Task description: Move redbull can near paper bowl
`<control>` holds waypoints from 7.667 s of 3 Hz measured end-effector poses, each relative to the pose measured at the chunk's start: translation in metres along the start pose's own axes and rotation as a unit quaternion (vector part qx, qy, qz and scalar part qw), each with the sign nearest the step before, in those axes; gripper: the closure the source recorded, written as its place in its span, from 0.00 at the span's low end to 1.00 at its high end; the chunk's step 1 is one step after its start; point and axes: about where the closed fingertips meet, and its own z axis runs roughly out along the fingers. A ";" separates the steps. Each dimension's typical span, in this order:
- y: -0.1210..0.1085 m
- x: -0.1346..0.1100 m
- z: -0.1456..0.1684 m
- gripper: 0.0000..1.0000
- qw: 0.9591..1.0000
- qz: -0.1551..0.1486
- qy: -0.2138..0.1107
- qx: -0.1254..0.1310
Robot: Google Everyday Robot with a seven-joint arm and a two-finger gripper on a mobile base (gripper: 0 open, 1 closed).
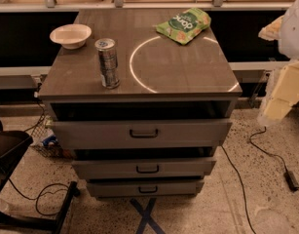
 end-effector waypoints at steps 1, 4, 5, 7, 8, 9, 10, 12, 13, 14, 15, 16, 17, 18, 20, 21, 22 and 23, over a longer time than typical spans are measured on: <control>0.000 0.000 0.000 0.00 1.000 0.000 0.000 0.000; -0.034 0.015 0.026 0.00 0.985 0.059 -0.158 0.048; -0.085 -0.007 0.034 0.00 0.951 0.065 -0.286 0.099; -0.156 -0.068 0.001 0.00 0.868 0.073 -0.465 0.160; -0.156 -0.068 0.002 0.00 0.868 0.073 -0.465 0.159; -0.154 -0.081 0.008 0.00 0.858 0.075 -0.486 0.150; -0.147 -0.121 0.033 0.00 0.836 0.078 -0.530 0.120; -0.138 -0.204 0.101 0.00 0.821 0.073 -0.564 0.050; -0.137 -0.225 0.132 0.00 0.829 0.085 -0.552 0.023; -0.130 -0.247 0.164 0.00 0.825 0.101 -0.556 -0.017; -0.119 -0.264 0.180 0.00 0.815 0.108 -0.567 -0.054; -0.103 -0.283 0.181 0.00 0.801 0.105 -0.583 -0.085; -0.084 -0.304 0.170 0.02 0.784 0.091 -0.605 -0.102; -0.074 -0.315 0.166 0.25 0.781 0.079 -0.610 -0.106; -0.071 -0.319 0.165 0.71 0.781 0.076 -0.611 -0.109; -0.070 -0.322 0.165 0.95 0.780 0.075 -0.611 -0.111; -0.069 -0.323 0.165 1.00 0.780 0.074 -0.611 -0.112; -0.068 -0.323 0.165 1.00 0.780 0.074 -0.611 -0.112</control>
Offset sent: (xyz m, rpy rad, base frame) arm 0.0049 -0.0030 0.0079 0.0436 -0.0371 -0.0175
